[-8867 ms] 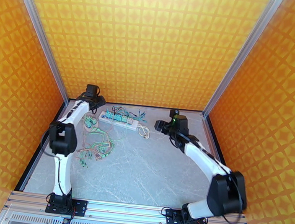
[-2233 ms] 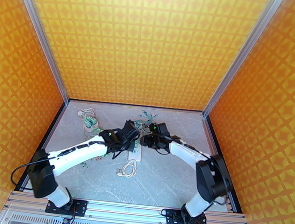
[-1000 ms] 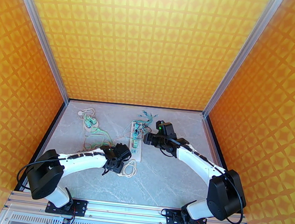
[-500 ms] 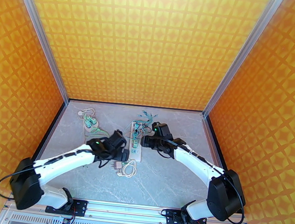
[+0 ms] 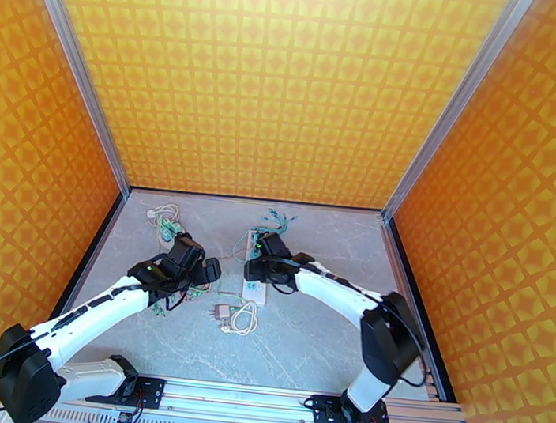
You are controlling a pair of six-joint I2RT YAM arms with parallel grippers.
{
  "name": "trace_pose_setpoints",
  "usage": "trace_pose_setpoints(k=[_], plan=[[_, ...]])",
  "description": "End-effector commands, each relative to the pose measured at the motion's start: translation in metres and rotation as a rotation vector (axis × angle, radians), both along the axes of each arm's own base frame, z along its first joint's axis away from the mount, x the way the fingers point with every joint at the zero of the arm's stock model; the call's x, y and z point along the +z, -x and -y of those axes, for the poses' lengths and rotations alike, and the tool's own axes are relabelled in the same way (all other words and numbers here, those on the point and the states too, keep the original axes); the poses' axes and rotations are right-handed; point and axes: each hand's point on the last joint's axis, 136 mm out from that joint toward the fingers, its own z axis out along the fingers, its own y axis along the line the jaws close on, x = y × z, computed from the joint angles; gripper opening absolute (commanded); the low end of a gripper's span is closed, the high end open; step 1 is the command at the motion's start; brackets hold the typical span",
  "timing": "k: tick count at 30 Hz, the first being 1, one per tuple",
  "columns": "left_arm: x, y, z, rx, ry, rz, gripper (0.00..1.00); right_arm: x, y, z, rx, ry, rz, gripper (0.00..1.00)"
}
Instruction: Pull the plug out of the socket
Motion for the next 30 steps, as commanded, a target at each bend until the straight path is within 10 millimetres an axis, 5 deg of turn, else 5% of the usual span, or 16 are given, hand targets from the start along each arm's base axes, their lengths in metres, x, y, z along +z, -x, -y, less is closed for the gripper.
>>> trace_pose_setpoints(k=[1,10,20,25,30], plan=[[0.005,-0.003,-0.006,0.037,-0.016,-0.017,0.99,-0.005,-0.014,0.005,-0.040,0.069,0.013,0.58],[0.021,-0.016,0.019,-0.066,0.029,0.007,0.99,-0.033,-0.027,0.000,-0.046,0.129,-0.020,0.46],[0.025,-0.030,0.055,-0.178,0.207,-0.015,0.99,-0.027,-0.028,-0.002,-0.020,0.139,-0.012,0.29],[0.015,-0.031,0.079,-0.254,0.301,-0.059,0.87,-0.018,-0.030,0.007,-0.031,0.173,0.021,0.16],[0.002,-0.031,0.100,-0.319,0.389,-0.084,0.76,-0.018,-0.027,0.014,-0.048,0.186,0.017,0.16]])
